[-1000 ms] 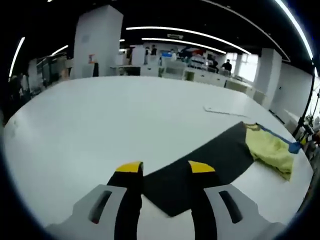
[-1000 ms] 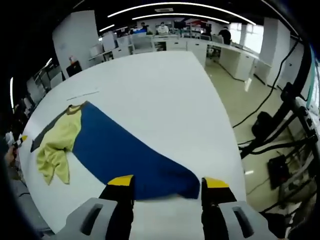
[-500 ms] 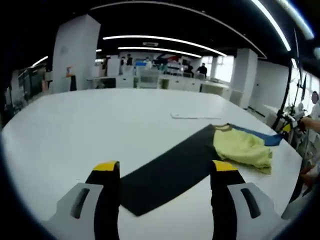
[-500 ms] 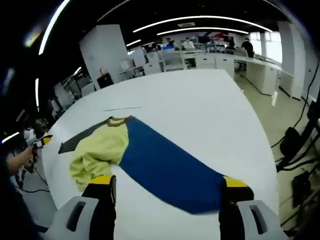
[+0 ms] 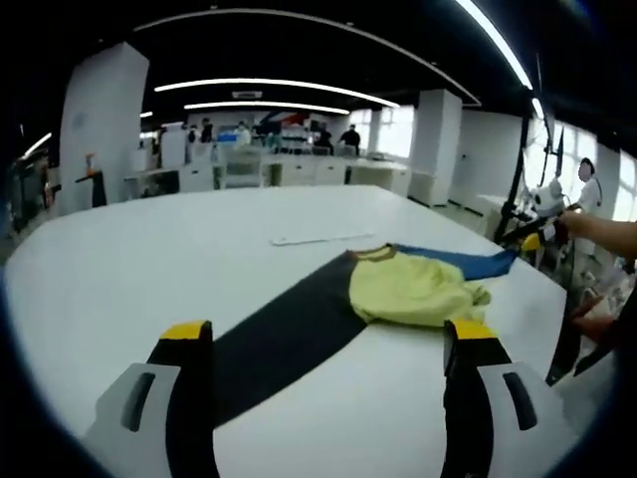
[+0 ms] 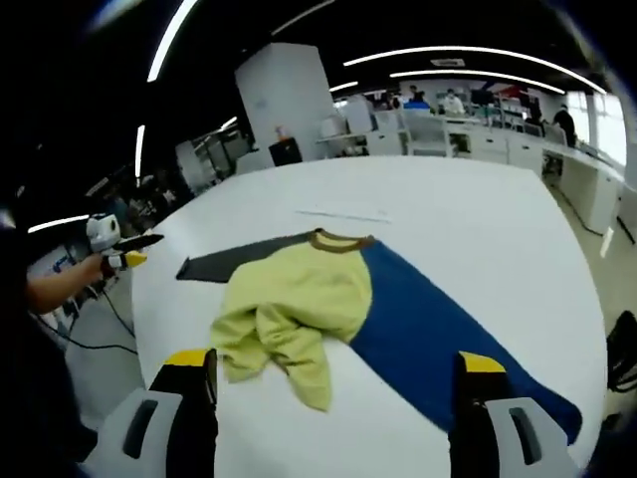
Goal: Fold the garment on the visible template until the final outline fits inside the template.
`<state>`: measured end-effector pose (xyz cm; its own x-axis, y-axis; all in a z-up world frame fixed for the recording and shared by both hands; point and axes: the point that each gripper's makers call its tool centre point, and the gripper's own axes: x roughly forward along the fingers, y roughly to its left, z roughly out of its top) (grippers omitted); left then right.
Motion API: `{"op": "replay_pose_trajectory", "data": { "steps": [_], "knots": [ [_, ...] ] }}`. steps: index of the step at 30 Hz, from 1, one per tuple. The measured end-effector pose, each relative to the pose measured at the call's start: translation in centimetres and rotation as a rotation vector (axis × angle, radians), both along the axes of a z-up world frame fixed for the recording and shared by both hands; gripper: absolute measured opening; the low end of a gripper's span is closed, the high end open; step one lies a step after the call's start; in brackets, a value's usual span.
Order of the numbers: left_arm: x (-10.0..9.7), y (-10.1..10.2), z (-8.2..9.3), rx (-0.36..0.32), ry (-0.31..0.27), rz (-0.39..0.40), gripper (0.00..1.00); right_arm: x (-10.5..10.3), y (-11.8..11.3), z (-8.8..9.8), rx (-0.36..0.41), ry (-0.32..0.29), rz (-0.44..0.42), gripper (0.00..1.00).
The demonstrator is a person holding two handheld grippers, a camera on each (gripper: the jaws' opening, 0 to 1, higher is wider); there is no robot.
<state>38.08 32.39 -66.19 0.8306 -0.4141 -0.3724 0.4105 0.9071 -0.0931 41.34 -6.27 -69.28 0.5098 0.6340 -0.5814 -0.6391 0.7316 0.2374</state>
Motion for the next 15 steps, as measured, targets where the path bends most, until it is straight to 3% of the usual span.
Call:
{"op": "replay_pose_trajectory", "data": {
  "steps": [10,15],
  "knots": [
    [-1.6,-4.0,0.4,0.011,0.000,-0.108,0.99,-1.7,5.8,-0.2,-0.020,-0.035,0.178,0.93],
    [-2.1,-4.8,-0.2,0.005,0.009,-0.131,0.99,-2.6,8.2,-1.0,-0.062,-0.060,0.249,0.89]
  ]
}}
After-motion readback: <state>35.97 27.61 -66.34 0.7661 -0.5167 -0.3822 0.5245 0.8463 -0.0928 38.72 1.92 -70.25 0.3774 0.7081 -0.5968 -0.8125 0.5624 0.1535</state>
